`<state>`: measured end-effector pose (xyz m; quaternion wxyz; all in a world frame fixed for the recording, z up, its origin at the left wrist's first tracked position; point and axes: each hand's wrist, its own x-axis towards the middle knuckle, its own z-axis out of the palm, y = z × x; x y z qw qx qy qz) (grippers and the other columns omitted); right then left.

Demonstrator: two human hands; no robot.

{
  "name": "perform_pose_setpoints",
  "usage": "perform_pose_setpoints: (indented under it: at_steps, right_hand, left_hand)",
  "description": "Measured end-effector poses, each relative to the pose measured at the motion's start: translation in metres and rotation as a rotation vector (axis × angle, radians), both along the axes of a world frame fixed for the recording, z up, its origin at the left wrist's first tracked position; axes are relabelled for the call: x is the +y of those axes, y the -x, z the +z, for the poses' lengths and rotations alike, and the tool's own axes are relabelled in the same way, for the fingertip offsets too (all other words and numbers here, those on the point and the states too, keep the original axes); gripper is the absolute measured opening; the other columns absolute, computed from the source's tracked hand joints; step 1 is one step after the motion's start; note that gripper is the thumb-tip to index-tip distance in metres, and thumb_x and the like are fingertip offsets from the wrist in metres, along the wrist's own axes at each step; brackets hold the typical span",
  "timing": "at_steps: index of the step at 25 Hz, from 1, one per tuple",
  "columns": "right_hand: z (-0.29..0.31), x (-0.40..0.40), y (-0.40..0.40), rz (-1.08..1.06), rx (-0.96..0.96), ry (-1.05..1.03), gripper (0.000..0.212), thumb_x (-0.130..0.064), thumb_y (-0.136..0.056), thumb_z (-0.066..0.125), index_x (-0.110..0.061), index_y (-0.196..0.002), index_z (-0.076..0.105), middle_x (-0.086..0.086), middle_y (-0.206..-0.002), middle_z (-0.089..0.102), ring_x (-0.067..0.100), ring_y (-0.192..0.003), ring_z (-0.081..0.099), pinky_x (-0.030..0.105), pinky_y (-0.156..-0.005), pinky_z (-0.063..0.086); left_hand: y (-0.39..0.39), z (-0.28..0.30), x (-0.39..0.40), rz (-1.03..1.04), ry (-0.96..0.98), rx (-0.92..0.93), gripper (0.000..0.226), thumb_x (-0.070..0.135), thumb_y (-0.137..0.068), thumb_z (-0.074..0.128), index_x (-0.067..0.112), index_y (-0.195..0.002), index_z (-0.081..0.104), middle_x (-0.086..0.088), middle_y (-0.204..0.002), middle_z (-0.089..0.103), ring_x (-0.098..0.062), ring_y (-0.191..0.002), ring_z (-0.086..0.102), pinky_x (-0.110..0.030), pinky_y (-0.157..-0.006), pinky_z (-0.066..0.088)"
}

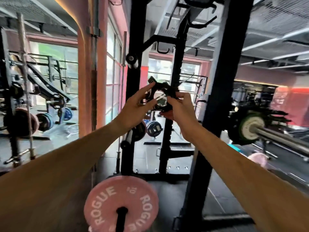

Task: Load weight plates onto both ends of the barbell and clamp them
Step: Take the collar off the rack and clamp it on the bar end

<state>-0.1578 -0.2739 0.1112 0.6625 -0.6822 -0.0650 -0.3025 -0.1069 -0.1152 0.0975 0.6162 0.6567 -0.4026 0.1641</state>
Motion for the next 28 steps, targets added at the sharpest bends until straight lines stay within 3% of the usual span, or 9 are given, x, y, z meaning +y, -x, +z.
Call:
perform_pose_setpoints:
  at_steps: [3,7,9,12,16,18,20,24,28]
  right_hand:
    - [-0.006,-0.054,0.038,-0.094,0.123,0.021,0.024,-0.036,-0.095,0.065,-0.020,-0.099,0.047,0.011,-0.103,0.068,0.029,-0.065,0.075,0.039,-0.063,0.064]
    - [-0.020,-0.140,0.092,-0.226,0.290,0.063,0.043,-0.058,-0.088,0.064,-0.020,-0.104,0.051,0.013,-0.108,0.071,0.027,-0.066,0.078,0.038,-0.061,0.065]
    - [-0.030,-0.186,0.121,-0.303,0.312,0.048,0.053,-0.061,-0.085,0.066,-0.015,-0.108,0.053,0.016,-0.109,0.072,0.024,-0.067,0.078,0.033,-0.055,0.062]
    - [-0.042,-0.261,0.169,-0.392,0.303,0.001,0.056,-0.058,-0.085,0.069,-0.012,-0.111,0.053,0.015,-0.111,0.071,0.027,-0.081,0.078,0.042,-0.061,0.065]
    - [-0.055,-0.366,0.229,-0.505,0.257,0.119,0.042,-0.058,-0.089,0.064,-0.020,-0.104,0.053,0.003,-0.083,0.070,0.001,-0.052,0.067,0.021,-0.043,0.052]
    - [-0.061,-0.419,0.254,-0.520,0.255,0.174,0.040,-0.058,-0.090,0.062,-0.021,-0.105,0.053,-0.007,-0.062,0.067,-0.002,-0.045,0.063,0.015,-0.039,0.046]
    - [-0.064,-0.464,0.270,-0.494,0.252,0.185,0.037,-0.058,-0.090,0.061,-0.024,-0.103,0.053,-0.009,-0.058,0.068,0.000,-0.046,0.064,0.014,-0.039,0.045]
    - [-0.067,-0.501,0.269,-0.486,0.233,0.170,0.031,-0.058,-0.090,0.059,-0.028,-0.099,0.055,0.004,-0.084,0.070,0.003,-0.059,0.070,0.021,-0.045,0.054]
    - [-0.080,-0.521,0.256,-0.381,0.278,0.140,0.027,-0.050,-0.092,0.061,-0.026,-0.101,0.055,0.011,-0.100,0.072,0.025,-0.082,0.076,0.050,-0.069,0.065]
  left_hand:
    - [0.022,-0.010,-0.052,-0.107,0.018,0.069,0.051,0.011,-0.099,0.062,0.039,-0.140,0.052,0.024,-0.113,0.070,-0.005,-0.099,0.067,-0.029,-0.076,0.061]
    - [0.054,-0.030,-0.129,-0.235,-0.041,0.102,0.050,0.010,-0.095,0.066,0.047,-0.129,0.060,-0.003,-0.129,0.065,-0.019,-0.099,0.069,-0.043,-0.078,0.062]
    - [0.075,-0.038,-0.177,-0.295,-0.071,0.097,0.048,0.010,-0.093,0.069,0.041,-0.130,0.062,-0.003,-0.122,0.067,-0.013,-0.089,0.071,-0.038,-0.073,0.063]
    - [0.114,-0.047,-0.258,-0.389,-0.125,0.077,0.048,0.008,-0.092,0.070,0.045,-0.122,0.062,0.006,-0.109,0.070,-0.010,-0.079,0.071,-0.030,-0.065,0.061]
    - [0.158,-0.060,-0.369,-0.444,-0.163,0.054,0.050,0.008,-0.090,0.073,0.045,-0.121,0.062,0.015,-0.106,0.069,-0.013,-0.080,0.073,-0.036,-0.072,0.062]
    - [0.181,-0.068,-0.422,-0.454,-0.167,0.051,0.049,0.012,-0.090,0.073,0.047,-0.122,0.061,0.017,-0.112,0.067,-0.013,-0.080,0.075,-0.036,-0.074,0.064]
    - [0.199,-0.075,-0.466,-0.429,-0.162,0.025,0.049,0.016,-0.091,0.073,0.050,-0.123,0.060,0.019,-0.115,0.064,-0.011,-0.081,0.073,-0.041,-0.074,0.064]
    - [0.205,-0.084,-0.504,-0.327,-0.143,-0.052,0.049,0.016,-0.091,0.073,0.039,-0.132,0.058,0.023,-0.112,0.062,-0.006,-0.082,0.066,-0.047,-0.077,0.062]
    - [0.199,-0.092,-0.518,-0.230,-0.165,-0.045,0.050,0.009,-0.090,0.073,0.039,-0.128,0.059,0.006,-0.120,0.056,-0.008,-0.080,0.064,-0.054,-0.077,0.058]
